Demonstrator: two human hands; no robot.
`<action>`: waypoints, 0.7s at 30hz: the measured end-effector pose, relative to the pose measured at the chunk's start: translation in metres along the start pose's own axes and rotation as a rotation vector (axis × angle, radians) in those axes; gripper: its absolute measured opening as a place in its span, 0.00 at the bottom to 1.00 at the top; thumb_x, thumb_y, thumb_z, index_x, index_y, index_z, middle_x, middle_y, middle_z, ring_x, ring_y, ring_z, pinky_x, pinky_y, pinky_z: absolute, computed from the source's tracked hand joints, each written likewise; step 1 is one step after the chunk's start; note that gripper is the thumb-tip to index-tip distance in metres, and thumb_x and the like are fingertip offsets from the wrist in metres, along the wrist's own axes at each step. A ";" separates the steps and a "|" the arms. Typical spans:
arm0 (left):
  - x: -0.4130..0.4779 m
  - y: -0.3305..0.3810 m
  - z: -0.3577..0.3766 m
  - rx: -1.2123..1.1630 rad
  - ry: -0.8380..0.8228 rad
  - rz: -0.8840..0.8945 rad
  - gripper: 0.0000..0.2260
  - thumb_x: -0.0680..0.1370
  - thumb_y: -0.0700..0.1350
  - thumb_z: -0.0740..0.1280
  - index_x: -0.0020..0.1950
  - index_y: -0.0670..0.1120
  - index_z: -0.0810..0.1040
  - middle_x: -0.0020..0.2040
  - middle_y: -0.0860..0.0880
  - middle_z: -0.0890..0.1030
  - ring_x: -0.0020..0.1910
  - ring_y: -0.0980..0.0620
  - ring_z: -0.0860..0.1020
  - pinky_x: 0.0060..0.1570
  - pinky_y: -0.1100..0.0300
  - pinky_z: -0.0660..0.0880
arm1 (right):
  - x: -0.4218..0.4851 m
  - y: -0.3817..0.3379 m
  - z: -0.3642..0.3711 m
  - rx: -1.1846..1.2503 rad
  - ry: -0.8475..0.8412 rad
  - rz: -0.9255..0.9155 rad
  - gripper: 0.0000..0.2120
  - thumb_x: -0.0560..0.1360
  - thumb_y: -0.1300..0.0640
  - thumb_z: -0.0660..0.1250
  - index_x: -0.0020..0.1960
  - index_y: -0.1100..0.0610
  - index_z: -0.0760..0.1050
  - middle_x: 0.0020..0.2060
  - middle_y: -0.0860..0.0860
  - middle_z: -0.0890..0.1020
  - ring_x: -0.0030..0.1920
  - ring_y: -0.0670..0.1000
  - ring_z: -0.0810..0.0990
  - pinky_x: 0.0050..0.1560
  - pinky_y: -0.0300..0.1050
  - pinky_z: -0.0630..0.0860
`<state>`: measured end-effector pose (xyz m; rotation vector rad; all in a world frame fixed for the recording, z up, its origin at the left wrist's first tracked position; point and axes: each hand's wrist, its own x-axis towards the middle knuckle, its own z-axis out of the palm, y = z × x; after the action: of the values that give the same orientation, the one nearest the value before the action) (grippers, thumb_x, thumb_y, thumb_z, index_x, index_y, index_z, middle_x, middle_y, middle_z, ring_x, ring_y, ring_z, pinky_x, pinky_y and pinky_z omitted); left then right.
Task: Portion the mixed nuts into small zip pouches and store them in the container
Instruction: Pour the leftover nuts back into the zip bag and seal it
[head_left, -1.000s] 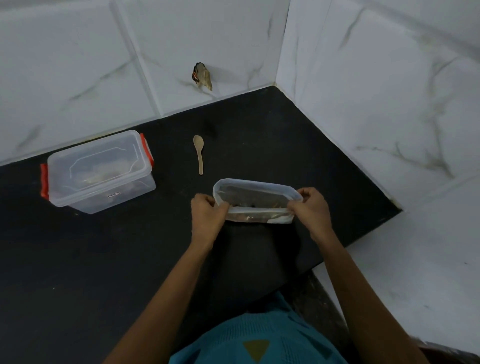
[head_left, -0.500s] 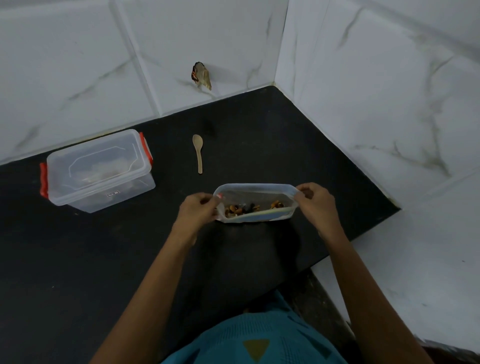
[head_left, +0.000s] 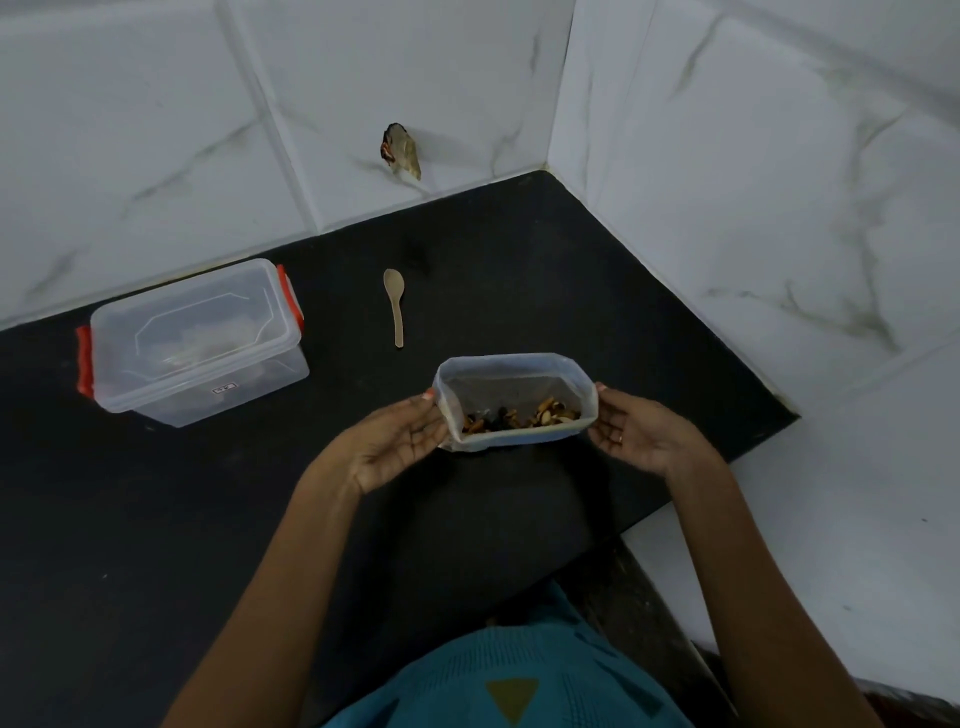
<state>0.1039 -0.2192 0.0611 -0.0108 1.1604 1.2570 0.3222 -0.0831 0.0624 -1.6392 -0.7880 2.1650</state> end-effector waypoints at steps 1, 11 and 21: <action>0.000 0.000 0.000 0.008 0.002 0.009 0.05 0.78 0.39 0.61 0.48 0.43 0.77 0.37 0.47 0.84 0.35 0.55 0.82 0.37 0.64 0.80 | 0.001 -0.001 0.000 0.027 -0.025 0.013 0.04 0.76 0.57 0.63 0.47 0.55 0.77 0.46 0.54 0.80 0.48 0.50 0.77 0.50 0.43 0.73; 0.003 0.005 0.007 0.316 0.047 0.154 0.07 0.75 0.39 0.66 0.51 0.46 0.78 0.43 0.49 0.81 0.38 0.57 0.79 0.34 0.69 0.77 | 0.001 -0.006 -0.003 0.026 -0.144 0.039 0.05 0.70 0.61 0.66 0.45 0.59 0.76 0.41 0.53 0.79 0.42 0.48 0.76 0.43 0.39 0.72; 0.010 0.001 0.012 1.033 0.493 0.715 0.06 0.75 0.37 0.63 0.47 0.48 0.73 0.50 0.51 0.73 0.44 0.57 0.74 0.39 0.66 0.71 | 0.001 -0.007 0.009 -0.515 0.148 -0.363 0.09 0.73 0.69 0.63 0.42 0.56 0.74 0.41 0.50 0.77 0.42 0.46 0.76 0.39 0.36 0.72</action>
<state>0.1099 -0.2054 0.0604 0.9791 2.2643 1.1220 0.3123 -0.0791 0.0678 -1.6826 -1.5536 1.6524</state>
